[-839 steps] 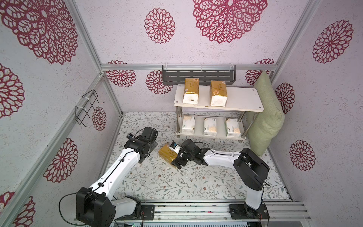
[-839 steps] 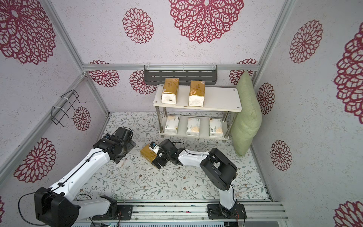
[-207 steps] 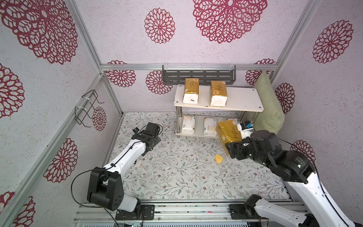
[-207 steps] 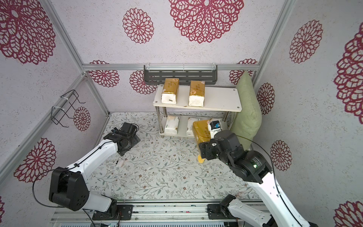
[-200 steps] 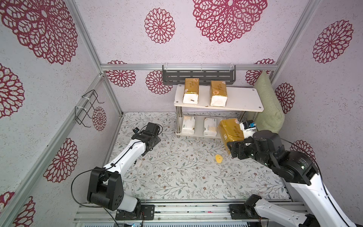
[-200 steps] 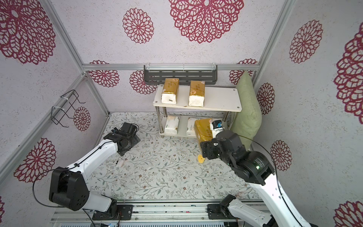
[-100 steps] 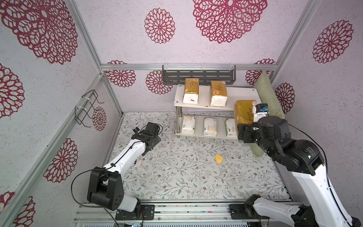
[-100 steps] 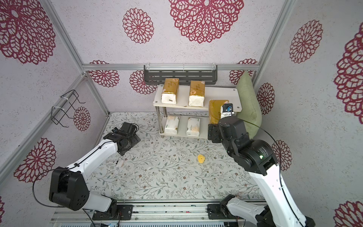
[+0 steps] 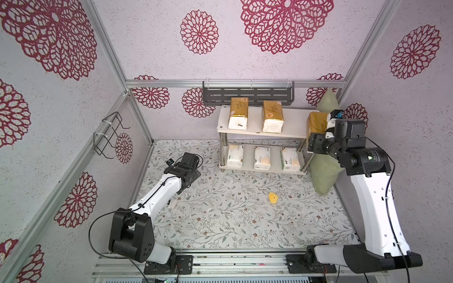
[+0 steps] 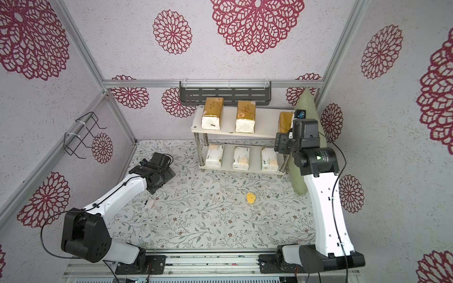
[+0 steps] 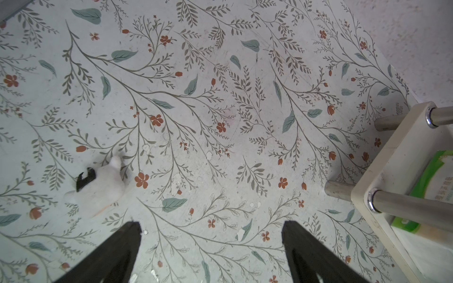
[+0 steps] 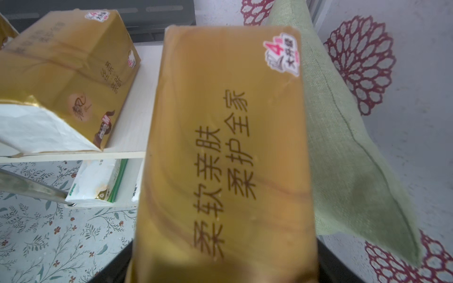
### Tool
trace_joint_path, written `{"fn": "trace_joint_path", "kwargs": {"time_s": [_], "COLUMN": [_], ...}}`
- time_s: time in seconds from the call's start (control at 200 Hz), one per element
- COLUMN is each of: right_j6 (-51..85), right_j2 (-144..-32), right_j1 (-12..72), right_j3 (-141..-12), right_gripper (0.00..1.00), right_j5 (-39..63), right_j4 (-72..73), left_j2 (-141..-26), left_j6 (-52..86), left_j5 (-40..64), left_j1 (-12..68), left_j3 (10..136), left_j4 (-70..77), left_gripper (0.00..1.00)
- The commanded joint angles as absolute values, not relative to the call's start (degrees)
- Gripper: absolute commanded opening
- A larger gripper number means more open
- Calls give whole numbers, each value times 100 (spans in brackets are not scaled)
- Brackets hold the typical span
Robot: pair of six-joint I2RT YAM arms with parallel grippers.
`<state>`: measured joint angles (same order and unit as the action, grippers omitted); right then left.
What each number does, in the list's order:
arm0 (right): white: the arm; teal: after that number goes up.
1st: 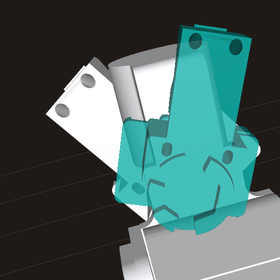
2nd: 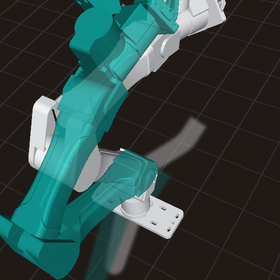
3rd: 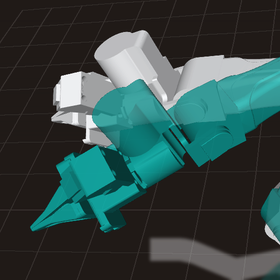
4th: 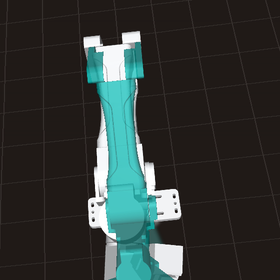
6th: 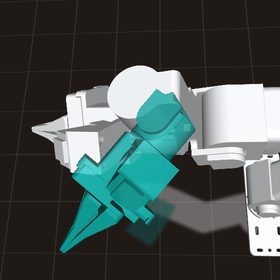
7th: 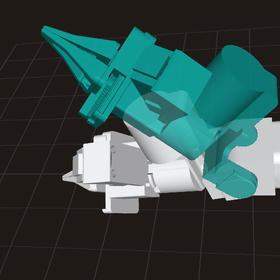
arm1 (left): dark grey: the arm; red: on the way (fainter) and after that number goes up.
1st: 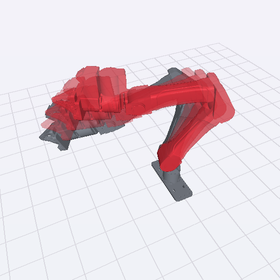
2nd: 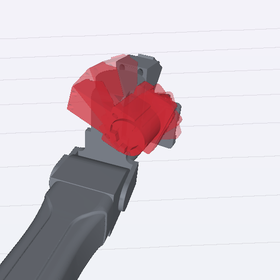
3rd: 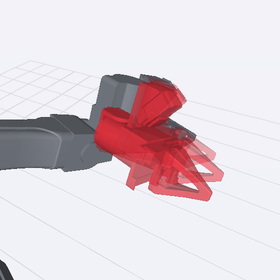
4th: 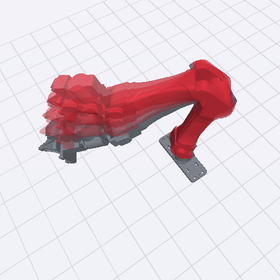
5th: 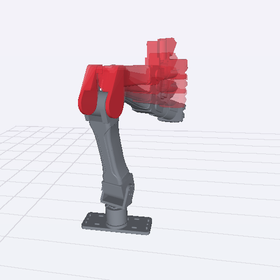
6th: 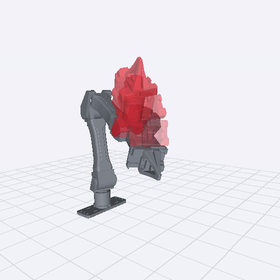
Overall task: Place the tissue boxes on the shelf by color
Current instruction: Place a box of tissues on the shelf.
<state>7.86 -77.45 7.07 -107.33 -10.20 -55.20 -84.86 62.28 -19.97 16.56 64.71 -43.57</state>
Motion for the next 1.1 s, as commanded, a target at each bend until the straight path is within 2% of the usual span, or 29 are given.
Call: {"fn": "trace_joint_path", "kwargs": {"time_s": [0.0,0.225,0.58,1.095], "right_j6": [615,636,580,545], "right_j2": [-7913,-8441,-9314,-9804], "right_j1": [502,155,35,35], "right_j3": [-11154,-11520,-12541,-12701], "right_gripper": [81,81,81,86], "right_j5": [-245,231,300,102], "right_j4": [-5093,-5056,-5396,-5188], "left_j2": [-8366,-8455,-8452,-8373], "left_j6": [6187,6218,6205,6254], "left_j5": [-1987,-1945,-2021,-2065], "left_j1": [1597,1600,1598,1599], "left_j3": [6403,6433,6495,6469], "left_j4": [-4263,-4211,-4289,-4362], "left_gripper": [97,97,97,97]}}
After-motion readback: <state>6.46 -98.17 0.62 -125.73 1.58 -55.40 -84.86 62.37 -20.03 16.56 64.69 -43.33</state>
